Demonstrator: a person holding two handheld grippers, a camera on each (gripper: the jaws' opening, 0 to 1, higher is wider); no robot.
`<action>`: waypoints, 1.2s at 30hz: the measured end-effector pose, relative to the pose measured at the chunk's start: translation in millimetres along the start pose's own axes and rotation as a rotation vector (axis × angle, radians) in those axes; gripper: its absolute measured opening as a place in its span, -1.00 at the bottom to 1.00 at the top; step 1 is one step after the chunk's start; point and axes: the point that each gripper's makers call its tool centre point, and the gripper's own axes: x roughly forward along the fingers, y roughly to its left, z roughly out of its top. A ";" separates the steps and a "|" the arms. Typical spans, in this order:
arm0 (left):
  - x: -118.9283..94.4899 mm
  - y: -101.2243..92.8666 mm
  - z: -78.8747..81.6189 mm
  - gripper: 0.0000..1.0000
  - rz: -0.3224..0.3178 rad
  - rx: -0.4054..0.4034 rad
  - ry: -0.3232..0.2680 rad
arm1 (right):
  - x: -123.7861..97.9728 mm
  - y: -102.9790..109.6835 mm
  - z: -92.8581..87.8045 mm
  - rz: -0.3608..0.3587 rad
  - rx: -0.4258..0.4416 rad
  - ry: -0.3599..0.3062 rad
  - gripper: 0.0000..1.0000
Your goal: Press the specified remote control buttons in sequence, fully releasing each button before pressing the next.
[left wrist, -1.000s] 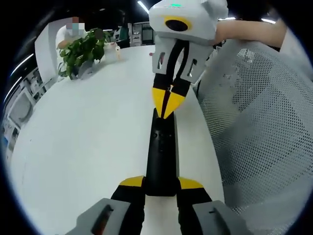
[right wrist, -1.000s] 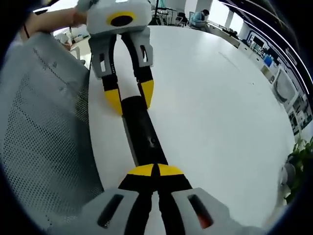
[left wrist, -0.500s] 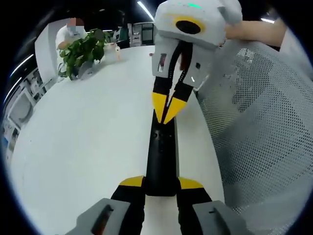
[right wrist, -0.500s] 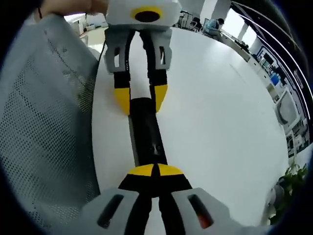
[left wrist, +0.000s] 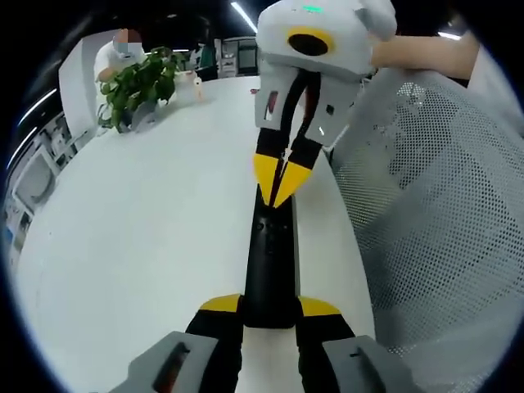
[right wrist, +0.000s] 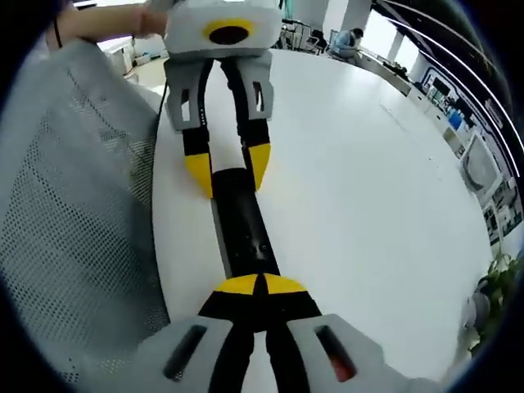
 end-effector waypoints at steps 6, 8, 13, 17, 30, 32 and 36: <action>0.1 0.0 0.1 -0.52 0.000 -0.004 -0.007 | 1.2 3.8 4.6 0.019 -0.031 -0.026 -1.00; 0.1 0.1 0.2 -0.52 -0.002 -0.004 -0.008 | 1.4 4.7 4.9 0.019 -0.058 -0.022 -1.00; 0.2 0.3 0.2 -0.52 -0.001 -0.001 -0.008 | 1.9 5.6 5.1 0.022 -0.103 -0.023 -1.00; 0.4 0.3 0.1 -0.52 -0.003 0.002 -0.005 | 2.8 7.4 5.7 0.016 -0.172 -0.008 -1.00; 0.9 0.2 0.2 -0.52 0.003 0.012 0.002 | 5.0 7.0 6.2 0.106 -0.258 0.059 -1.00; 1.1 0.3 0.1 -0.52 0.003 0.021 0.008 | 4.8 7.0 5.2 0.108 -0.312 0.114 -1.00; 0.1 1.8 -0.2 -0.52 -0.026 0.007 -0.006 | 6.8 8.5 6.2 0.089 -0.352 0.170 -1.00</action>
